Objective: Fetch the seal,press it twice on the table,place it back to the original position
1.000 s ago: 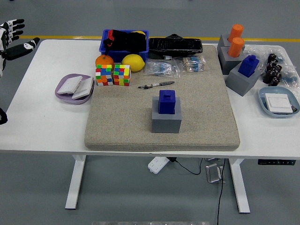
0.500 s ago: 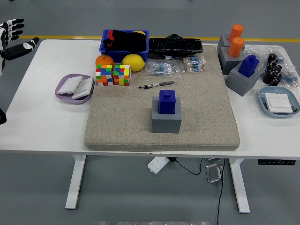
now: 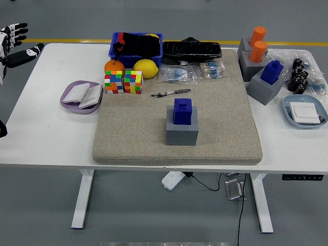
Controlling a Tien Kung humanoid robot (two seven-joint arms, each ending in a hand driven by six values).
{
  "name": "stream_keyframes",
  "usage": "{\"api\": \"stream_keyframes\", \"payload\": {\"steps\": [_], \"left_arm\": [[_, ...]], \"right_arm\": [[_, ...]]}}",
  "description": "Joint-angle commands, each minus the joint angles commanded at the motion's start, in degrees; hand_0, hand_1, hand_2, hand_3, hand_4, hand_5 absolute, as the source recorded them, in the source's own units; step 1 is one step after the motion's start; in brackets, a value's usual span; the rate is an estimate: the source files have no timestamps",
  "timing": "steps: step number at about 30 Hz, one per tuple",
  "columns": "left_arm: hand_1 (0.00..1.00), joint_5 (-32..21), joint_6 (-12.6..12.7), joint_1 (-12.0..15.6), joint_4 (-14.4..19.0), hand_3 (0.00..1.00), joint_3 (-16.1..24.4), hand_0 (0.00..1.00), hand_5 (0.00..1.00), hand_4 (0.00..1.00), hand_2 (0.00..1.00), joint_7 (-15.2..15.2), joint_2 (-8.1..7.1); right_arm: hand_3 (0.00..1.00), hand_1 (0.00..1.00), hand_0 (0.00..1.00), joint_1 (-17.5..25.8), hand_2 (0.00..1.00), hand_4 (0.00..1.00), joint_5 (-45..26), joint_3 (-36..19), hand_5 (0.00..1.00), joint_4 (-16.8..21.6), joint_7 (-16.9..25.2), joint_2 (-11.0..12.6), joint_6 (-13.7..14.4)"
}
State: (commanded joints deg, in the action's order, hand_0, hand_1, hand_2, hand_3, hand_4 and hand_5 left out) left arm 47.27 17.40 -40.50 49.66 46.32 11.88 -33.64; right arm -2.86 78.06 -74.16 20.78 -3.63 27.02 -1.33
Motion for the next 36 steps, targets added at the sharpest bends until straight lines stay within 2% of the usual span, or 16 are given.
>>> {"api": "stream_keyframes", "payload": {"steps": [5,6,23,36], "left_arm": [[0.854,0.0,-0.2,0.1,0.0,0.847,0.1,0.860,0.171,0.793,0.859,0.0,0.09],[0.854,0.0,-0.2,0.1,0.0,0.847,0.1,0.860,0.170,0.793,0.859,0.0,0.10],[0.853,0.0,-0.2,0.3,-0.1,0.847,0.2,0.860,0.170,0.794,0.859,0.0,0.20],[0.852,-0.1,-0.2,0.2,0.0,0.847,0.3,0.862,0.170,0.797,0.860,0.6,0.37]], "right_arm": [[0.002,0.002,0.002,0.1,0.002,0.825,-1.4,0.8,0.134,0.3,0.6,-0.1,2.0],[0.002,0.002,0.002,0.1,0.002,0.597,-1.6,1.0,0.002,0.4,0.6,-0.1,2.1],[0.002,0.002,0.002,0.3,0.002,0.616,-1.8,1.1,0.002,0.6,0.3,-0.4,1.7],[0.002,0.002,0.002,0.2,0.002,0.586,-3.7,2.6,0.002,1.5,0.1,-0.4,1.9]]}}
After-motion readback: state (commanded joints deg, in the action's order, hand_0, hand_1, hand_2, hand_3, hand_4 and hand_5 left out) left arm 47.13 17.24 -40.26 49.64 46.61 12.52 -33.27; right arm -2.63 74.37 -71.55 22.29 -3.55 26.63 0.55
